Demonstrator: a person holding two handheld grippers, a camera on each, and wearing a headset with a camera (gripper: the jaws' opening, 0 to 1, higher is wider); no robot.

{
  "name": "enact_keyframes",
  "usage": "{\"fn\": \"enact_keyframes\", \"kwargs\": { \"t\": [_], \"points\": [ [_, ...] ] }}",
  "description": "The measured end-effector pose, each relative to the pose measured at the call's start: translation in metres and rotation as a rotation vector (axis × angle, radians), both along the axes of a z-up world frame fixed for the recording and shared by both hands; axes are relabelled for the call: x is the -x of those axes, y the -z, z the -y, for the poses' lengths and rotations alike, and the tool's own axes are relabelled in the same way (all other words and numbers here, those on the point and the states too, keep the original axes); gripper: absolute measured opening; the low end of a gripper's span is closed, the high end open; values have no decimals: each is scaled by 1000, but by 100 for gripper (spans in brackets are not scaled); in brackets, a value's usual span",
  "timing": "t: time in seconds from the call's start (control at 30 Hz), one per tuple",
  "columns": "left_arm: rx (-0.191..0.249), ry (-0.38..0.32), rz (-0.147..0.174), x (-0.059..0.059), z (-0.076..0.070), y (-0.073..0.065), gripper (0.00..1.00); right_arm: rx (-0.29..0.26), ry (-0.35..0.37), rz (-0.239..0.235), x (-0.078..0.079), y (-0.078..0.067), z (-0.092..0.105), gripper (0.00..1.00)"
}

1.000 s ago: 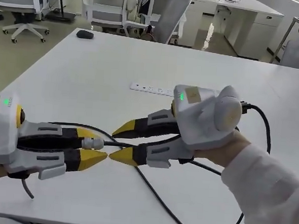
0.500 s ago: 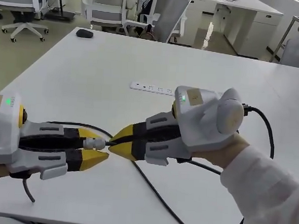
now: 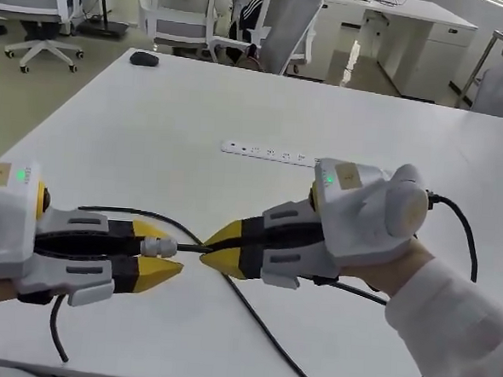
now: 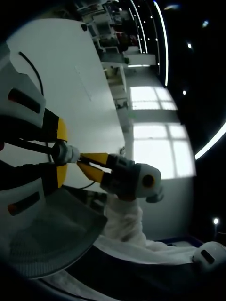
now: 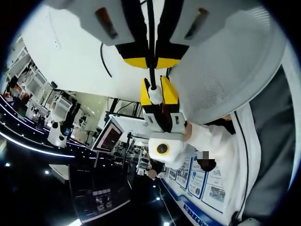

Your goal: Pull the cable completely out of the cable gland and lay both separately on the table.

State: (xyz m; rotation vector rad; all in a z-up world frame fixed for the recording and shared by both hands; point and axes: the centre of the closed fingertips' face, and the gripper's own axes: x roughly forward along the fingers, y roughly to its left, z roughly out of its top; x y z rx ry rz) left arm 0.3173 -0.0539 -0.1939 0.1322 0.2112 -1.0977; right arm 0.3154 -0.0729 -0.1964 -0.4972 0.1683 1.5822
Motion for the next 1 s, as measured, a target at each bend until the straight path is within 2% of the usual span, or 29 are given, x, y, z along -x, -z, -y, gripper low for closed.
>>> {"fn": "enact_keyframes", "kwargs": {
  "t": [0.23, 0.47, 0.63, 0.83, 0.87, 0.93, 1.0],
  "points": [
    [-4, -12, -2, -2, -2, 0, 17, 34, 59, -23, -10, 17, 29, 3],
    [4, -23, -2, -4, -3, -1, 17, 68, 118, -45, -18, 34, 49, 3],
    [19, -34, 3, -5, -5, -4, 17, 94, 145, -60, -21, 44, 55, 3],
    [14, -28, 6, -5, -4, -4, 17, 110, 167, -77, -23, 47, 54, 4],
    [11, -25, 7, -4, -3, -3, 17, 116, 171, -84, -24, 49, 55, 5],
    [2, -15, 10, -3, -1, -2, 17, 152, 173, -126, -21, 54, 55, 5],
    [-3, -7, 17, -1, 1, -2, 17, 175, 160, -83, -21, 56, 54, 6]
  ]
}}
